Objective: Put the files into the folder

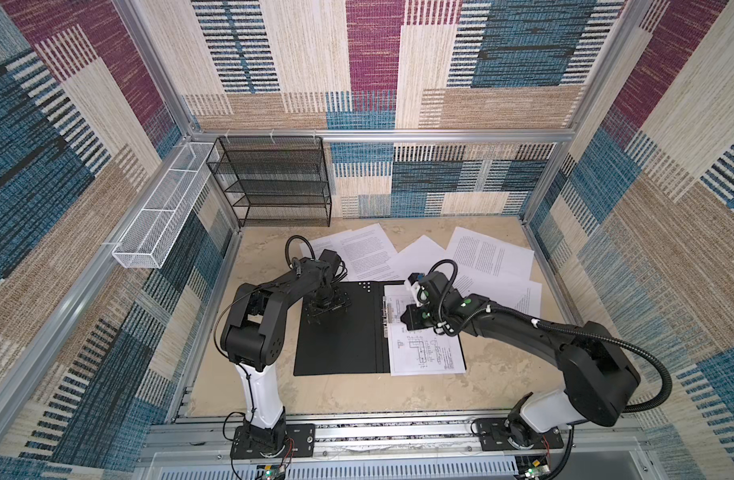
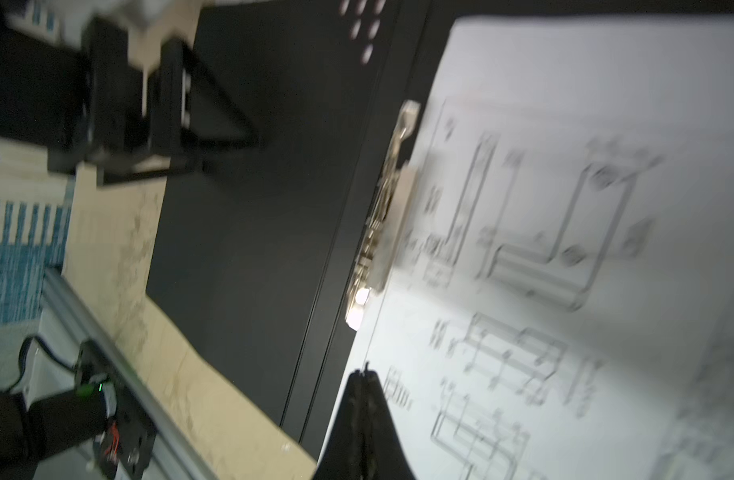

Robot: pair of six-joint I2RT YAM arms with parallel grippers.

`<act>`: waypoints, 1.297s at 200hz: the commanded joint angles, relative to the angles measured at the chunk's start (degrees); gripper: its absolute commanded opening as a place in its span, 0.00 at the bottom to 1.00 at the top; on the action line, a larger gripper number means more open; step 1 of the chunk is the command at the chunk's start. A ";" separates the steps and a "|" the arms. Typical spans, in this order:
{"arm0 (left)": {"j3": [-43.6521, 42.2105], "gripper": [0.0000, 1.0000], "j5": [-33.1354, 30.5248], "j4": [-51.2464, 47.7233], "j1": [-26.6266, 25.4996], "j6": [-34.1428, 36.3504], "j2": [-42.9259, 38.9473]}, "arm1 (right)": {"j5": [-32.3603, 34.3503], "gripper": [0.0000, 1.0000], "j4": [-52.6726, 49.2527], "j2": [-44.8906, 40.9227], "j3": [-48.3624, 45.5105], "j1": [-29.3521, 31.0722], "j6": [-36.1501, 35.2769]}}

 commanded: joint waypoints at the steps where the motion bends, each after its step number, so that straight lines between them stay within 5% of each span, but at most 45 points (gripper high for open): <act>1: -2.35 0.95 3.53 2.58 0.32 -0.14 3.92 | -6.16 0.04 -4.27 -1.95 -2.79 5.84 0.40; 82: -3.14 0.95 2.72 2.68 0.28 -0.20 2.65 | -1.72 0.04 -2.98 -3.60 -11.22 14.92 5.97; 259: -3.23 0.94 2.91 2.72 0.30 -0.04 2.69 | 5.70 0.03 0.81 2.37 -10.49 15.50 7.93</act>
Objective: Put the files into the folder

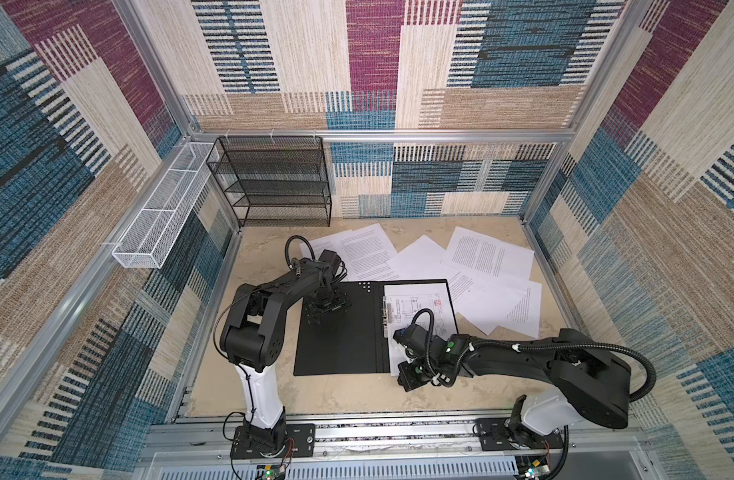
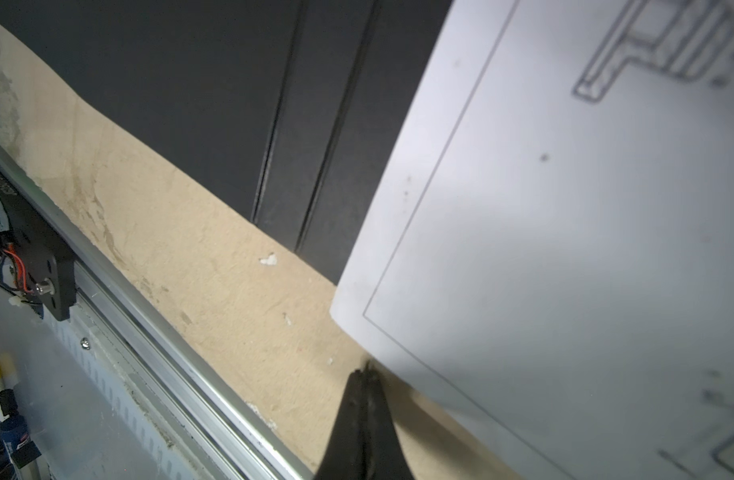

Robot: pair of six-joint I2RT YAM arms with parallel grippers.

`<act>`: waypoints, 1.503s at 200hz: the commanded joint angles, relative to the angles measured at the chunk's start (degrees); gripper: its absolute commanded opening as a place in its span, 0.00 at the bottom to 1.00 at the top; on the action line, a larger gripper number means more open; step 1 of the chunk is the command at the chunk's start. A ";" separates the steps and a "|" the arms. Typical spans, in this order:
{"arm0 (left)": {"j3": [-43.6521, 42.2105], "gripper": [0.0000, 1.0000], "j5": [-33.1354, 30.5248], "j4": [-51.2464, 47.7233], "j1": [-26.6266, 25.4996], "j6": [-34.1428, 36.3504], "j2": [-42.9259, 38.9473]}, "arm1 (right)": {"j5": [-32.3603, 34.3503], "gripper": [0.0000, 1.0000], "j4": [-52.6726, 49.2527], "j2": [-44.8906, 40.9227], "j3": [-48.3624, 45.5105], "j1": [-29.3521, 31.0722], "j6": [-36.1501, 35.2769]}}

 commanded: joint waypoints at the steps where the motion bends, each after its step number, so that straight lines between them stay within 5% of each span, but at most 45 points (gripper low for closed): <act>1: -2.85 0.94 3.08 2.30 0.32 -0.01 3.08 | 3.69 0.03 -1.09 0.93 0.12 0.07 0.22; 114: -3.03 0.94 3.22 2.28 0.27 -0.18 3.08 | 2.93 0.03 0.29 1.45 0.48 -0.63 -1.40; 169: -2.61 0.94 3.85 2.37 0.31 -0.28 3.10 | -1.48 0.33 5.23 -11.47 -0.51 -1.38 -3.26; 202: -2.88 0.94 3.86 2.38 0.28 -0.29 3.08 | -1.57 0.54 2.45 -16.08 0.73 -14.44 -3.78; 211: -2.95 0.94 3.85 2.49 0.28 -0.28 3.12 | 2.46 0.69 0.44 -16.64 1.76 -17.37 -4.34; 241: -2.86 0.94 4.12 2.67 0.30 -0.45 3.32 | 13.21 0.84 -4.10 -14.09 3.02 -30.85 -3.97; 300: -2.88 0.93 4.20 2.72 0.31 -0.34 3.30 | 12.00 0.91 5.08 -6.06 4.37 -40.66 -7.61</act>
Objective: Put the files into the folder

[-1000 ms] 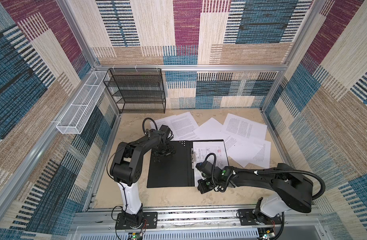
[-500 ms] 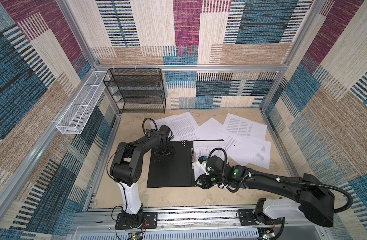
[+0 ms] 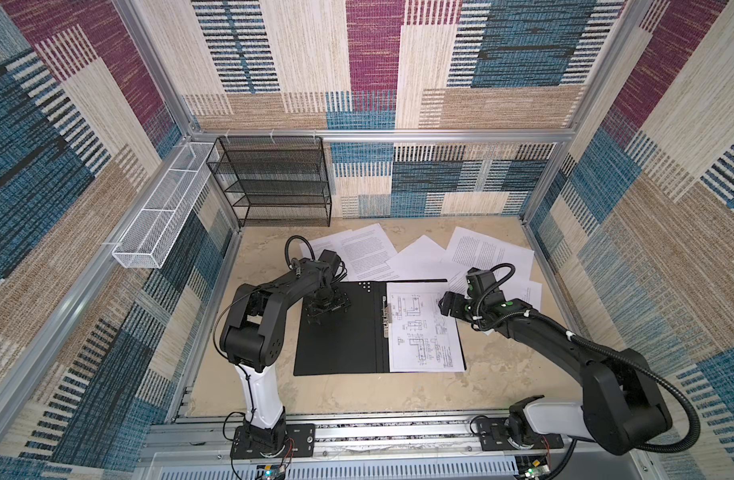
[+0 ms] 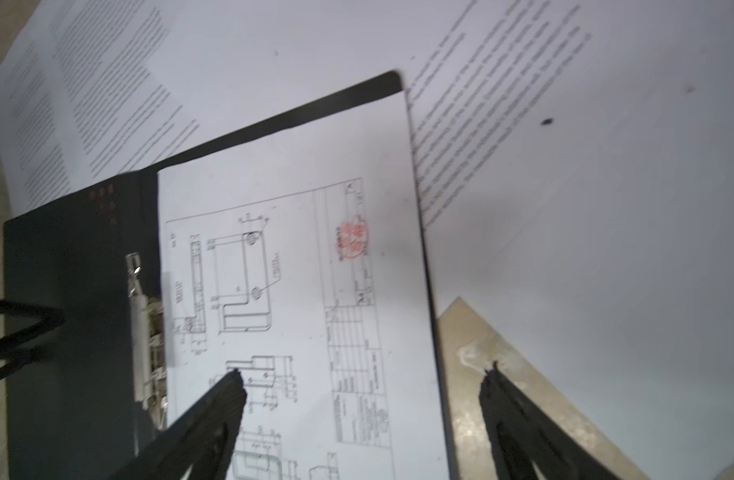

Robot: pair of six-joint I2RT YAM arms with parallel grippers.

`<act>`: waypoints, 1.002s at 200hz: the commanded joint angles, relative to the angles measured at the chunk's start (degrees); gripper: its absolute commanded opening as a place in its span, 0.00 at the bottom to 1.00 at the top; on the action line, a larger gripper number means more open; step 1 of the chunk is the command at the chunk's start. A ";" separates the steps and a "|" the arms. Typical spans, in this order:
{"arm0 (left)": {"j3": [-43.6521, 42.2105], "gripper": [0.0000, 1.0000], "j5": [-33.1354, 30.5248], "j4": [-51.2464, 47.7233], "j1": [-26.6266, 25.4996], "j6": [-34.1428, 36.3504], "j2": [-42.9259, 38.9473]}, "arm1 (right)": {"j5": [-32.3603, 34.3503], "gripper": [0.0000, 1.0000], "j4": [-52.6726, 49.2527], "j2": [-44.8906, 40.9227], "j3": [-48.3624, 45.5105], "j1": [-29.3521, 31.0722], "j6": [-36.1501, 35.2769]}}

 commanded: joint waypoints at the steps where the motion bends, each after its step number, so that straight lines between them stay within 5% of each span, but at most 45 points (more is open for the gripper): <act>1: -2.75 0.93 4.16 2.59 0.27 -0.35 3.39 | -0.52 0.92 5.32 3.12 1.46 -0.82 -2.80; 65: -2.42 0.94 4.09 2.28 0.41 -0.42 3.20 | -6.09 0.89 12.09 12.52 3.56 -1.28 -2.58; 122: -2.13 0.93 4.26 2.25 0.52 -0.63 3.46 | -12.43 0.86 16.54 14.99 1.50 -0.78 -1.01; 200: -2.03 0.93 4.17 1.80 0.56 -0.63 3.28 | -13.19 0.88 17.73 14.66 2.40 -0.40 -1.79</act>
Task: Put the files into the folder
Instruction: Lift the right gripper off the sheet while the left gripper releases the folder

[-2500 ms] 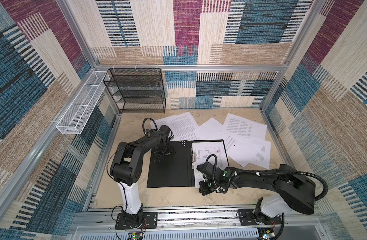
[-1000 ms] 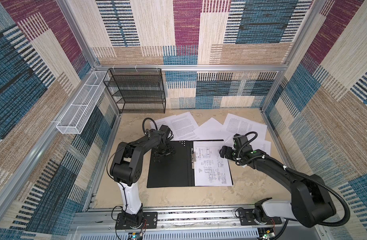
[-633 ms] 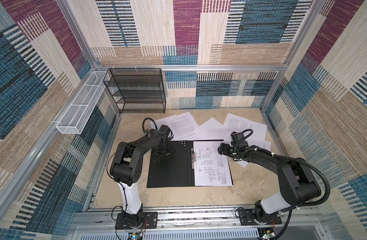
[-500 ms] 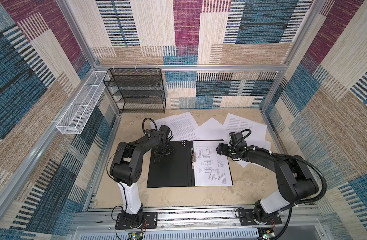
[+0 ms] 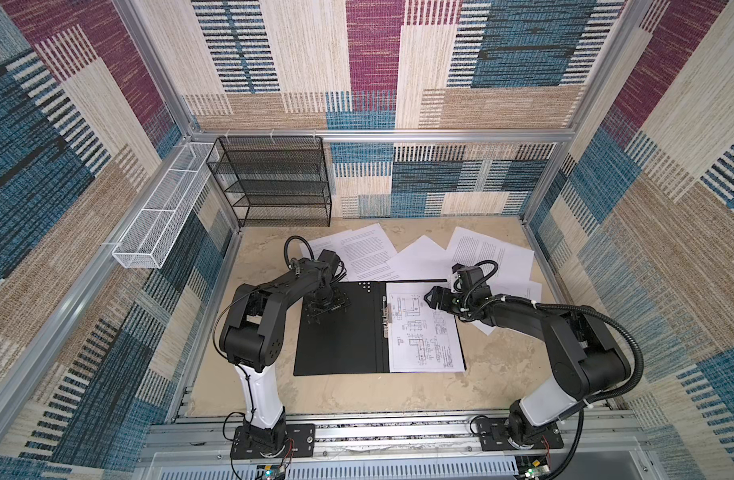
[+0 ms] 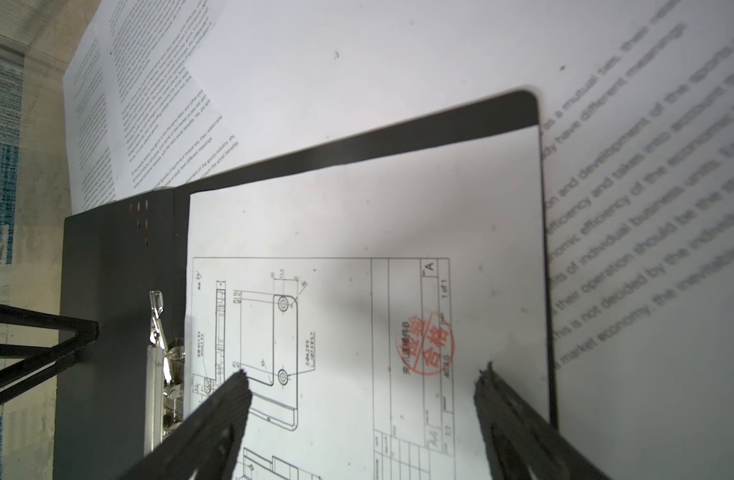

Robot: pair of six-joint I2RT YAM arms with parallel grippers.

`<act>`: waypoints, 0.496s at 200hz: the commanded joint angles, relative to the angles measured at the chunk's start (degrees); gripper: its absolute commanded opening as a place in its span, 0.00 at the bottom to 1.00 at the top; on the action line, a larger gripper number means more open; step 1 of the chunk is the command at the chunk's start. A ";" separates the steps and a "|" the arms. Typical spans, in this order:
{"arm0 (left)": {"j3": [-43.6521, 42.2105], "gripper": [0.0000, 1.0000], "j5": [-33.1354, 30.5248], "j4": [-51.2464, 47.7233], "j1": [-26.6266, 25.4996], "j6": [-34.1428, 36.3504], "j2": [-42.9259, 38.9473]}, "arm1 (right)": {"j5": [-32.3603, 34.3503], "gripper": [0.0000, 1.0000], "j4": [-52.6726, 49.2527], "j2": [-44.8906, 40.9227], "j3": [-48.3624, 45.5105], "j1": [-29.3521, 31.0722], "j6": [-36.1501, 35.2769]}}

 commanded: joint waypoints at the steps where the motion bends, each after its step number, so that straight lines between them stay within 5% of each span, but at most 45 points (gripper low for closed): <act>1: -2.08 0.93 3.79 1.82 0.27 -0.46 3.28 | -0.98 0.88 0.23 -0.40 0.70 0.14 -0.50; 72: -3.61 0.94 2.04 -1.86 3.72 0.05 1.74 | 7.56 0.99 -7.70 -5.34 3.43 -2.31 -1.88; 99: -7.76 0.94 3.86 -0.62 9.03 -0.20 0.09 | 6.52 1.00 -5.35 -8.86 -0.01 -4.49 -0.99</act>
